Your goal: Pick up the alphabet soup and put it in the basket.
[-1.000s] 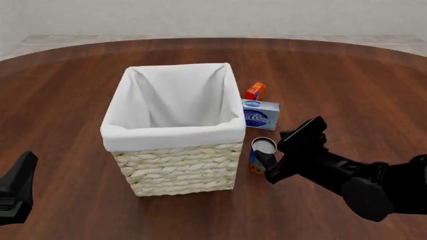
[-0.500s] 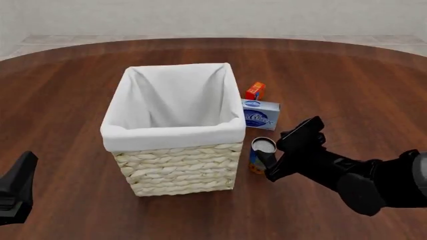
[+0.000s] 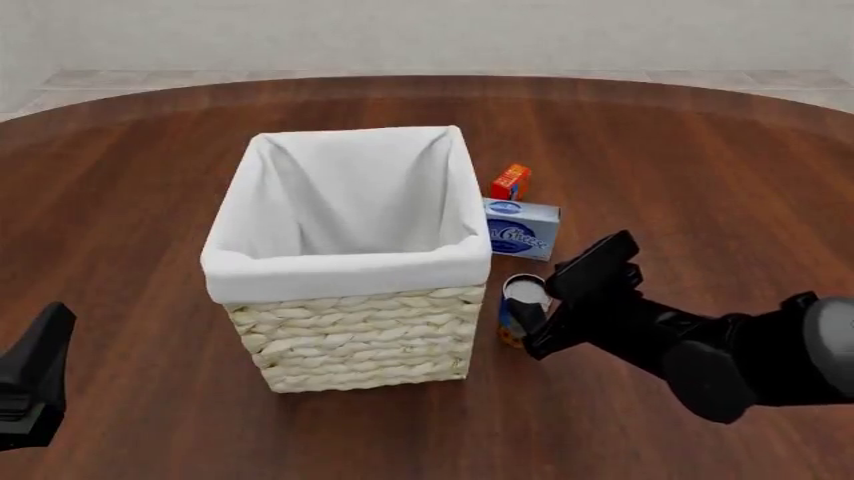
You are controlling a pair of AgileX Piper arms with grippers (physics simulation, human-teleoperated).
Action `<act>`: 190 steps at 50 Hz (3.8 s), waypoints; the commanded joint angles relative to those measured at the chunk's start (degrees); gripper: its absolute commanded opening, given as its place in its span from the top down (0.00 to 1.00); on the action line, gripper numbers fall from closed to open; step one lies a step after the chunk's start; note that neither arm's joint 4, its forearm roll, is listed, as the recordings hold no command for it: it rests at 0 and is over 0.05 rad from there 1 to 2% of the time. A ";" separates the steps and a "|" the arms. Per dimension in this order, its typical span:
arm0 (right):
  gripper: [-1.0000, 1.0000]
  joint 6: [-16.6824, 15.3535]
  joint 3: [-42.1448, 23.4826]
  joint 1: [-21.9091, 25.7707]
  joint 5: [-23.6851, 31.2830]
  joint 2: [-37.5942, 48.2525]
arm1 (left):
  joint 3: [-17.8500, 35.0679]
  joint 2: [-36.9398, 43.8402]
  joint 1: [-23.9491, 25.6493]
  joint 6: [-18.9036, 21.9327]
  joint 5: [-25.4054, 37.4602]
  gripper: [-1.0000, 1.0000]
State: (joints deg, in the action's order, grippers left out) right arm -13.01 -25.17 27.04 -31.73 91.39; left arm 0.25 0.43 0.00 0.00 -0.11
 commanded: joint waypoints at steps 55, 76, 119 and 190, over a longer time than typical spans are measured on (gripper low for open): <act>1.00 0.14 0.16 -0.76 -2.37 4.07 | 0.00 0.00 0.00 0.00 0.00 0.00; 1.00 -0.63 0.79 -1.45 2.09 -3.85 | 0.00 0.00 0.00 0.00 0.00 0.00; 1.00 -5.06 -7.72 -0.17 24.05 -28.88 | 0.00 0.00 0.00 0.00 0.00 0.00; 1.00 -3.74 -39.03 17.94 37.00 -15.35 | 0.00 0.00 0.00 0.00 0.00 0.00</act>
State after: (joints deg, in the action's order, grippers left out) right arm -19.50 -59.79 41.94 4.98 71.60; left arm 0.25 0.43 0.00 0.00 -0.11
